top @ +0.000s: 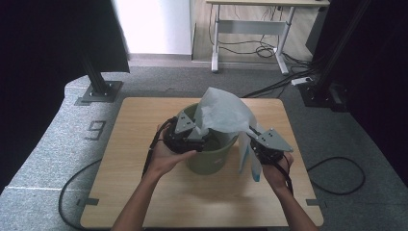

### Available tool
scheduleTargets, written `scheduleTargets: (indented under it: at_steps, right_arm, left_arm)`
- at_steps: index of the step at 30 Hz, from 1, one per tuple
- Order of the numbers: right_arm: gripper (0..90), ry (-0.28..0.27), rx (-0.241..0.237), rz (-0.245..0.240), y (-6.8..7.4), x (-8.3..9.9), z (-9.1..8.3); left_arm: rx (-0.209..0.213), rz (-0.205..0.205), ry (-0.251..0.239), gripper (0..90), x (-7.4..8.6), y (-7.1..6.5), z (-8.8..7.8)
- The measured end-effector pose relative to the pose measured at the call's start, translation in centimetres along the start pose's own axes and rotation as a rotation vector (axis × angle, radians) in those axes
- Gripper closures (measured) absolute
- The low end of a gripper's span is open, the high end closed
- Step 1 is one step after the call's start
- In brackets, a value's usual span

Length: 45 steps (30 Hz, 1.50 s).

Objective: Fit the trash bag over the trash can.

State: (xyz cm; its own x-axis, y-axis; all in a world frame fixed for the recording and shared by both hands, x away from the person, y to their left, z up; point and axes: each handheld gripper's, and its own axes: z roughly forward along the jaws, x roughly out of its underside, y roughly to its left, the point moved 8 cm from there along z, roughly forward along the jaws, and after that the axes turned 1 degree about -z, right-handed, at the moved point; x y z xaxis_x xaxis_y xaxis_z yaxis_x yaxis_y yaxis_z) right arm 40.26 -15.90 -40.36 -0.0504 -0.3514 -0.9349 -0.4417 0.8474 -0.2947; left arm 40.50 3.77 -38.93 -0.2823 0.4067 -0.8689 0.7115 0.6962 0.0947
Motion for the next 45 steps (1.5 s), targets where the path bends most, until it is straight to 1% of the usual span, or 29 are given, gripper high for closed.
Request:
scheduleTargets:
  at_steps: [3, 5, 6, 7, 9, 11, 14, 16, 17, 18, 19, 21, 22, 24, 26, 27, 29, 32, 34, 38, 42, 43, 44, 45]
  right_arm:
    - [88.5, -0.006, -0.016, 0.010, 0.2, -0.2, 0.1]
    - [88.5, -0.007, -0.026, 0.018, 0.3, -0.2, 0.2]
    - [88.5, -0.007, -0.026, 0.018, 0.3, -0.2, 0.2]
    - [88.5, -0.009, -0.033, 0.024, 0.4, -0.2, 0.2]
    - [88.5, -0.011, -0.040, 0.028, 0.4, -0.3, 0.3]
    - [88.5, -0.012, -0.048, 0.036, 0.5, -0.3, 0.3]
    - [88.4, -0.014, -0.054, 0.043, 0.4, -0.4, 0.3]
    - [88.4, -0.015, -0.058, 0.046, 0.5, -0.4, 0.3]
    - [88.4, -0.015, -0.058, 0.046, 0.5, -0.4, 0.3]
    - [88.4, -0.015, -0.063, 0.051, 0.5, -0.4, 0.4]
    - [88.3, -0.014, -0.076, 0.066, 0.5, -0.3, 0.4]
    - [87.5, -0.021, -0.090, 0.080, 0.6, -0.2, 0.4]
    - [85.2, -0.025, -0.103, 0.089, 0.8, -0.1, 0.3]
    - [75.7, -0.038, -0.128, 0.107, 1.1, 0.3, 0.2]
    - [63.7, -0.043, -0.126, 0.123, 1.4, 0.8, -0.2]
    - [58.0, -0.051, -0.117, 0.135, 1.5, 1.0, -0.4]
    - [50.6, -0.062, -0.113, 0.169, 1.8, 1.6, -1.0]
    - [43.7, -0.060, -0.104, 0.208, 2.0, 2.8, -1.5]
    - [39.8, -0.046, -0.098, 0.228, 2.2, 3.7, -1.7]
    - [36.5, -0.006, -0.101, 0.237, 3.2, 5.5, -1.5]
    - [33.7, 0.039, -0.082, 0.249, 4.0, 7.0, -0.5]
    - [33.7, 0.039, -0.082, 0.249, 4.0, 7.0, -0.5]
    - [33.5, 0.066, -0.061, 0.255, 4.0, 7.8, 0.3]
    - [33.5, 0.066, -0.061, 0.255, 4.0, 7.8, 0.3]
  left_arm:
    - [-0.007, -0.029, -0.007, 33.1, -0.1, 0.3, 0.2]
    - [-0.001, -0.058, -0.015, 36.1, -0.2, 0.5, 0.3]
    - [-0.001, -0.058, -0.015, 37.1, -0.2, 0.5, 0.3]
    - [0.010, -0.085, -0.021, 38.0, -0.2, 0.7, 0.4]
    - [0.018, -0.105, -0.025, 40.1, -0.2, 0.9, 0.6]
    - [0.026, -0.130, -0.030, 44.4, -0.2, 1.0, 0.7]
    - [0.053, -0.164, -0.035, 56.3, -0.2, 1.0, 0.7]
    - [0.064, -0.178, -0.031, 65.5, -0.2, 1.0, 0.8]
    - [0.064, -0.178, -0.031, 70.3, -0.2, 1.0, 0.8]
    - [0.074, -0.184, -0.033, 70.3, -0.2, 1.0, 0.8]
    - [0.091, -0.193, -0.035, 79.3, -0.3, 1.0, 0.8]
    - [0.092, -0.199, -0.037, 85.7, -0.2, 1.2, 0.8]
    - [0.094, -0.206, -0.039, 87.9, -0.1, 1.3, 0.9]
    - [0.078, -0.211, -0.035, 89.0, 0.1, 1.5, 0.9]
    - [0.064, -0.209, -0.030, 89.4, 0.4, 1.7, 1.0]
    - [0.062, -0.217, -0.031, 89.4, 0.5, 1.8, 1.0]
    - [0.059, -0.238, -0.035, 89.5, 0.7, 2.0, 1.1]
    - [0.055, -0.269, -0.041, 89.5, 0.8, 2.3, 1.2]
    - [0.049, -0.283, -0.045, 89.6, 0.9, 2.4, 1.2]
    - [0.039, -0.297, -0.051, 89.6, 0.9, 2.5, 1.4]
    - [0.039, -0.301, -0.053, 89.6, 0.9, 2.2, 1.4]
    - [0.039, -0.301, -0.053, 89.7, 0.9, 2.2, 1.4]
    - [0.040, -0.301, -0.054, 89.6, 0.8, 2.2, 1.4]
    - [0.041, -0.301, -0.055, 89.6, 0.8, 2.2, 1.4]
